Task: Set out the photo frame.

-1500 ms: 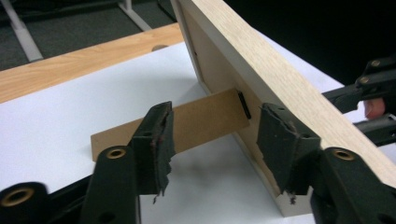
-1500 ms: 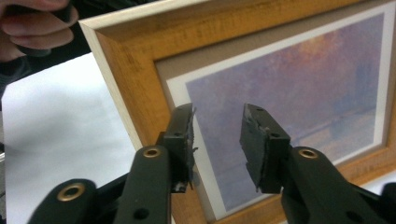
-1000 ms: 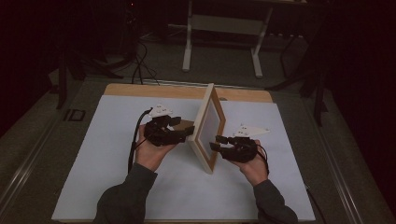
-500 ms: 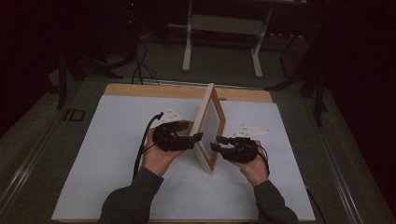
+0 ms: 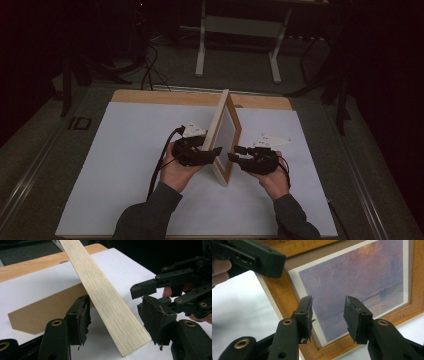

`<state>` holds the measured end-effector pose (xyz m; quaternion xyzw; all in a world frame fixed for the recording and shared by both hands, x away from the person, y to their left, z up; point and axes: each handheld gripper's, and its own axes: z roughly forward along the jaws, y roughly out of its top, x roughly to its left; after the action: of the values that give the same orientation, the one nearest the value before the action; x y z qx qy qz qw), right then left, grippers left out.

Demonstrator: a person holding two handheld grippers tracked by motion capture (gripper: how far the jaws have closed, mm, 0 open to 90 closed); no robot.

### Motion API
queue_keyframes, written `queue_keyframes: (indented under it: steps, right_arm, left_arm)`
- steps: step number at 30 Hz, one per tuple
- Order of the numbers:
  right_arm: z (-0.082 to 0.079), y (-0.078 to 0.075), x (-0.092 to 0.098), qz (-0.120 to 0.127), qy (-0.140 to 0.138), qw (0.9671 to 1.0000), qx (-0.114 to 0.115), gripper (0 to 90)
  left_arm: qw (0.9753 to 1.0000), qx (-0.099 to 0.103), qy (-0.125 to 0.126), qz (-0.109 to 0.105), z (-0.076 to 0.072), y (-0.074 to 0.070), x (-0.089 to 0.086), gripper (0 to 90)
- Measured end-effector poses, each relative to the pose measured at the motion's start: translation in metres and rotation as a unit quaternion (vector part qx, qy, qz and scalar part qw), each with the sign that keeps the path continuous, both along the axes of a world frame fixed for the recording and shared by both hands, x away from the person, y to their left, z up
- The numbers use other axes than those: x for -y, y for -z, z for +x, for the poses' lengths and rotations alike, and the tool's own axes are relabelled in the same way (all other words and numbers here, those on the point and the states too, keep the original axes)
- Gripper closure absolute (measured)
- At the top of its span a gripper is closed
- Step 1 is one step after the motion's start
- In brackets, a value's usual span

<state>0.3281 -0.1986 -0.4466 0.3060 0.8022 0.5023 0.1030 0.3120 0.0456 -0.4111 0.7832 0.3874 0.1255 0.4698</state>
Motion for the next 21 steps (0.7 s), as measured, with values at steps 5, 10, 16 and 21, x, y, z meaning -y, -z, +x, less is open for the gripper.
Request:
queue_keyframes:
  steps: [5,10,16,21]
  right_arm:
    - [0.0000,0.0004,0.0000,0.000,0.000,1.0000,-0.001,57.8]
    - [0.0002,0.0010,0.0020,-0.002,0.002,1.0000,-0.002,57.8]
    - [-0.0001,0.0000,0.0045,-0.001,0.003,1.0000,-0.001,57.9]
    - [0.0000,-0.0001,0.0057,0.000,0.004,1.0000,0.000,57.9]
  left_arm:
    - [1.0000,-0.005,0.000,-0.005,0.0002,0.0043,0.0002,49.0]
    - [1.0000,-0.005,-0.005,-0.006,-0.0001,0.0052,0.0006,52.2]
    - [0.9999,-0.005,-0.012,-0.002,-0.0012,0.0048,0.0015,53.2]
    - [0.9998,-0.002,-0.020,0.005,-0.0017,0.0041,0.0004,54.5]
